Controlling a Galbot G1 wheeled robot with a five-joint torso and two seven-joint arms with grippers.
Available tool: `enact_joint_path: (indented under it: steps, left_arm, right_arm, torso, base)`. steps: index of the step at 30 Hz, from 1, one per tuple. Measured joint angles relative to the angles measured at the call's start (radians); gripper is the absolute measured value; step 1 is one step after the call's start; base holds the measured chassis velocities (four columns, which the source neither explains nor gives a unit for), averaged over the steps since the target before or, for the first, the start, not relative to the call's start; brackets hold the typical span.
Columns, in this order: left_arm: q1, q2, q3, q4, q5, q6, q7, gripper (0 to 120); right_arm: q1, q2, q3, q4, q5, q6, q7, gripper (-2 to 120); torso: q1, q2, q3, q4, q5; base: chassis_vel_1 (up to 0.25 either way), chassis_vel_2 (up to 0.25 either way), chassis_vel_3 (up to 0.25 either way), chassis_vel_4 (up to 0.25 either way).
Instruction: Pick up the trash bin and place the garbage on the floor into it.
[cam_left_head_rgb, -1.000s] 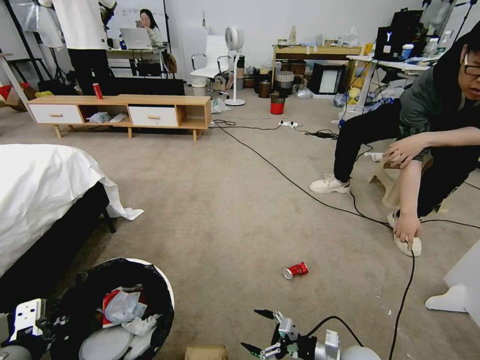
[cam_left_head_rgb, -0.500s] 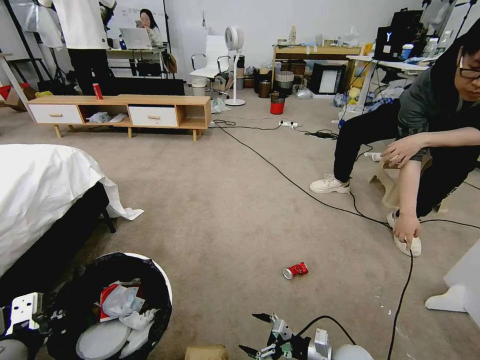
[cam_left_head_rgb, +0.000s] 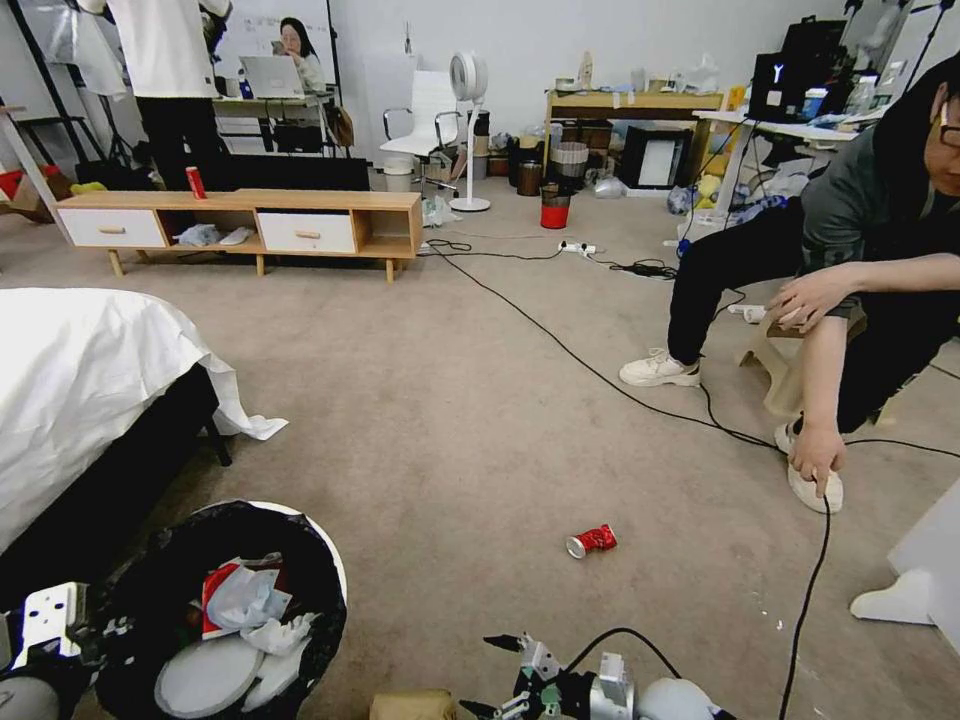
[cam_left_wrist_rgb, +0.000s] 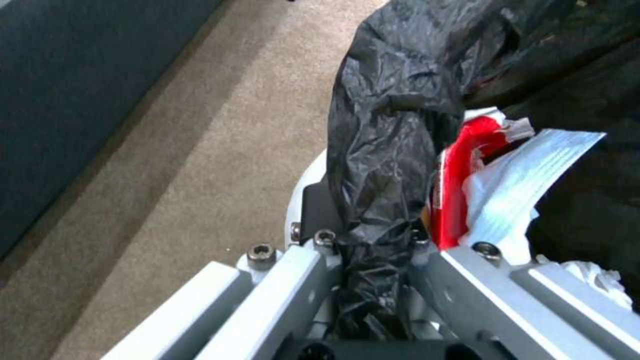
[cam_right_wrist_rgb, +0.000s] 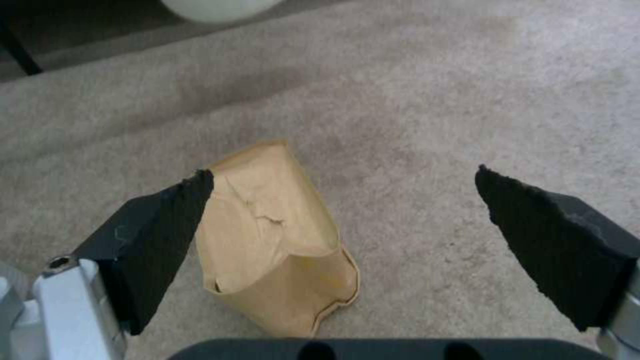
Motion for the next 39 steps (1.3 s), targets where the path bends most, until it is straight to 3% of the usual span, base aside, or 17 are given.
enact_joint_path:
  steps: [24,39]
  left_arm:
    - [-0.010,-0.009,0.018,-0.015,0.003,0.000,-0.011,1]
    - [-0.018,-0.008,0.019,-0.015,0.000,0.000,-0.011,1]
  right_arm:
    - [0.184,0.160,-0.157,-0.202,-0.016,-0.008,-0.036,100]
    - [0.216,0.246,-0.222,-0.249,-0.013,-0.012,-0.054,100]
  torso:
    - [0.000,0.000,0.000,0.0000,-0.0001]
    - [0.000,0.000,0.000,-0.0001,0.0000]
  base:
    - [0.000,0.000,0.000,0.000]
    - [0.000,0.000,0.000,0.000]
